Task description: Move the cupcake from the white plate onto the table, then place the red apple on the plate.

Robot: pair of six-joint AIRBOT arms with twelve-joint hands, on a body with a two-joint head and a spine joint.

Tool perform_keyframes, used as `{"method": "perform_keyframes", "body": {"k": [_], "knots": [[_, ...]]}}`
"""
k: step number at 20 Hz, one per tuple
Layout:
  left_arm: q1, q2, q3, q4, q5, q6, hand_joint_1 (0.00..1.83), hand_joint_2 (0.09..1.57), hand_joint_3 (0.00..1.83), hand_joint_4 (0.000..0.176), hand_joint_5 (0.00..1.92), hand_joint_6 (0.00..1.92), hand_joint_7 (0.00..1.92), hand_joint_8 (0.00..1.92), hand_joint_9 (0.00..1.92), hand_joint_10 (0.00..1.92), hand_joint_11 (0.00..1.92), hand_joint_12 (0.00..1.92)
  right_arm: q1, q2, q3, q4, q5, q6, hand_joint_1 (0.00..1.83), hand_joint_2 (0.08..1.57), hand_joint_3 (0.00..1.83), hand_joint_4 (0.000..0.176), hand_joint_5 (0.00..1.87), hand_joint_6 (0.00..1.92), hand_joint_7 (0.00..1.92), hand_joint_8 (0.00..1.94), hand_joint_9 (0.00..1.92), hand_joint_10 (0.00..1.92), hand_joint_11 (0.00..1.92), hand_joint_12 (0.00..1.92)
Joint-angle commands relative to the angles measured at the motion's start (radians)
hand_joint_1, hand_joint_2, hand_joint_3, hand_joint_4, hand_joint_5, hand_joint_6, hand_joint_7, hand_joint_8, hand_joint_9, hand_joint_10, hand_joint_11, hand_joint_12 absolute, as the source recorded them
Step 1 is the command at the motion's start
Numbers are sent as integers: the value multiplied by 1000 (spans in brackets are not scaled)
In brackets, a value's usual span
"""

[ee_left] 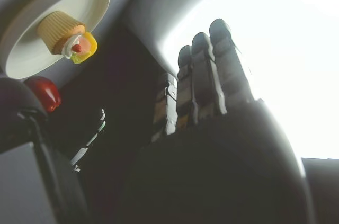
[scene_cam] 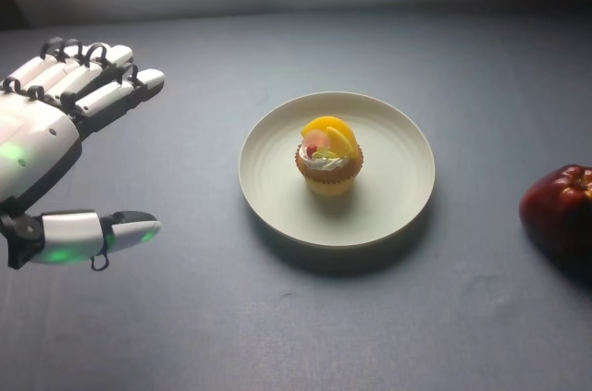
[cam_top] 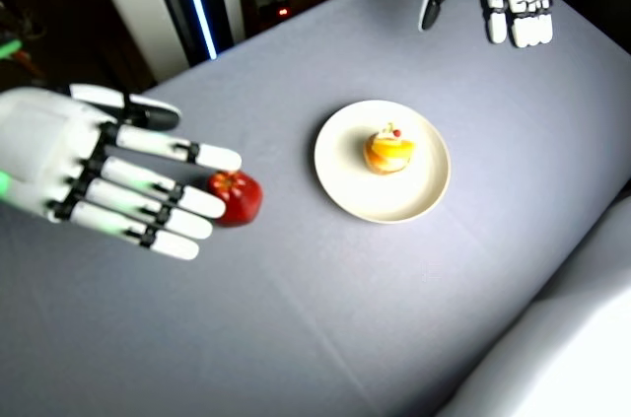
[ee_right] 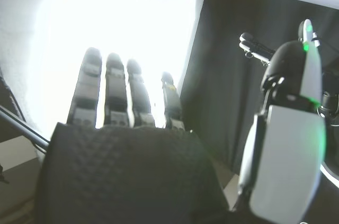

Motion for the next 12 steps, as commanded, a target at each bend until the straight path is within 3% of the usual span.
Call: {"method": "perform_keyframes", "body": {"k": [1,2,3,4,5,6,7,8,9,10,11,12], "knots": [[-8,2,4,8,-119,-5,602,966,2,84,176,2,50,2,26,2,36,148,9,3,7,27,121,8,446,1186,2,26,423,0,389,0,358,2,134,514],[-9,0,6,8,-118,-5,576,967,0,109,169,0,50,0,25,0,40,141,9,3,7,27,121,8,437,1187,1,32,424,1,393,2,363,3,144,510],[-15,-5,10,9,-114,-5,564,966,0,119,170,1,51,1,28,1,39,138,9,3,7,27,121,8,428,1187,0,35,422,0,393,1,361,1,134,501],[-44,-23,26,17,-93,-5,581,960,0,94,202,13,62,5,42,6,48,141,10,3,7,27,121,8,422,1184,0,39,424,1,397,3,369,4,140,502],[-84,-52,57,28,-47,-5,628,967,0,81,211,13,65,5,23,1,9,123,10,3,7,28,121,8,449,1191,1,33,426,1,399,3,368,3,139,496],[-134,-87,94,44,10,-11,585,936,0,142,201,6,80,8,41,8,26,128,10,3,7,28,121,8,441,1196,3,34,417,0,396,1,363,1,140,490],[-174,-119,129,64,55,-27,518,924,0,169,184,1,82,7,58,13,69,145,10,3,7,28,121,9,435,1195,2,37,411,0,391,0,354,0,131,480],[-238,-170,186,114,135,-74,542,903,0,173,208,10,81,5,49,7,50,135,12,1,8,28,121,9,417,1197,2,42,398,0,378,0,337,0,130,470],[-292,-209,227,158,197,-111,572,922,0,175,207,8,87,6,57,9,79,145,17,0,9,27,122,9,440,1201,2,26,409,4,390,5,352,6,165,478],[-325,-240,254,185,239,-130,612,936,0,151,219,11,91,6,55,7,82,145,22,-1,10,25,123,9,468,1210,4,16,413,4,394,4,354,5,169,474],[-345,-264,273,197,266,-132,755,939,0,96,265,6,131,4,114,10,126,182,27,-4,12,23,124,9,496,1230,8,22,407,1,389,2,351,3,157,464],[-371,-296,297,209,294,-132,823,915,0,100,282,7,144,5,135,12,127,192,40,-9,16,15,124,9,556,1235,5,19,427,7,407,7,360,5,161,458]]}}
